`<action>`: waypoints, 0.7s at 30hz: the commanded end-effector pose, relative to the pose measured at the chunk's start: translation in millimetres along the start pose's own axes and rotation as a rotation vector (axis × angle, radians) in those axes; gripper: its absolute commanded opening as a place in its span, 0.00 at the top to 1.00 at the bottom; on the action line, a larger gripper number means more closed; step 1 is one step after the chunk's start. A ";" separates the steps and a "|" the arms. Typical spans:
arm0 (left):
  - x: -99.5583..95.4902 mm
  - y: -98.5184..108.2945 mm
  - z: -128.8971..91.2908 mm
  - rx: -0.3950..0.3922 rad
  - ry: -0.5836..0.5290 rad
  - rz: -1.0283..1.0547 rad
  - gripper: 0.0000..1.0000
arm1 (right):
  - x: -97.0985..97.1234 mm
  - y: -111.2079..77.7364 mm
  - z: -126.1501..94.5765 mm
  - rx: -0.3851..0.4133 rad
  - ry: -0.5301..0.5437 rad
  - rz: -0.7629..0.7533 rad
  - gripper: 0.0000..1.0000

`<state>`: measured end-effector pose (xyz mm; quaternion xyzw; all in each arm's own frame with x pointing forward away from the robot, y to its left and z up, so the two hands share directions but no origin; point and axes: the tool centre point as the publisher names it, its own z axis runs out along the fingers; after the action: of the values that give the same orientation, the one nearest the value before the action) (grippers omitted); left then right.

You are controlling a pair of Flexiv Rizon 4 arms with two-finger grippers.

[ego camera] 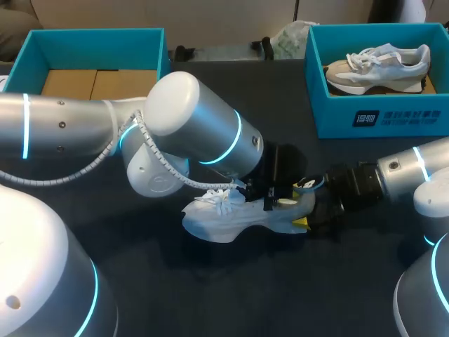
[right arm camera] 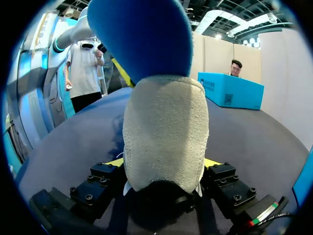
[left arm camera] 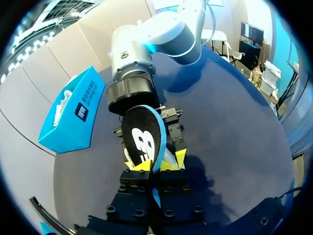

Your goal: Take the shoe out of the shoebox, open the shoe tongue, remove and reinsert the insole, then place the shoe into the shoebox

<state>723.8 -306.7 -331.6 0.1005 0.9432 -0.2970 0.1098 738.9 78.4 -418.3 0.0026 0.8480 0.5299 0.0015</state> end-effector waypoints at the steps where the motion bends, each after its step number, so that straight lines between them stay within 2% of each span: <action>1: -0.4 -0.9 -10.9 0.009 -0.022 -0.006 1.00 | 1.0 -0.9 2.4 0.004 0.000 0.001 1.00; 11: -17.6 -20.1 -60.5 0.078 -0.044 -0.021 1.00 | 1.0 -0.9 2.4 0.004 0.000 0.001 1.00; 21: -37.8 -60.9 -84.8 0.167 -0.065 -0.036 1.00 | 1.0 -0.9 2.4 0.004 0.000 0.001 1.00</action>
<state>731.6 -312.1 -230.4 0.0803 0.9126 -0.3790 0.1304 738.8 78.4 -418.2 0.0024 0.8481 0.5299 0.0015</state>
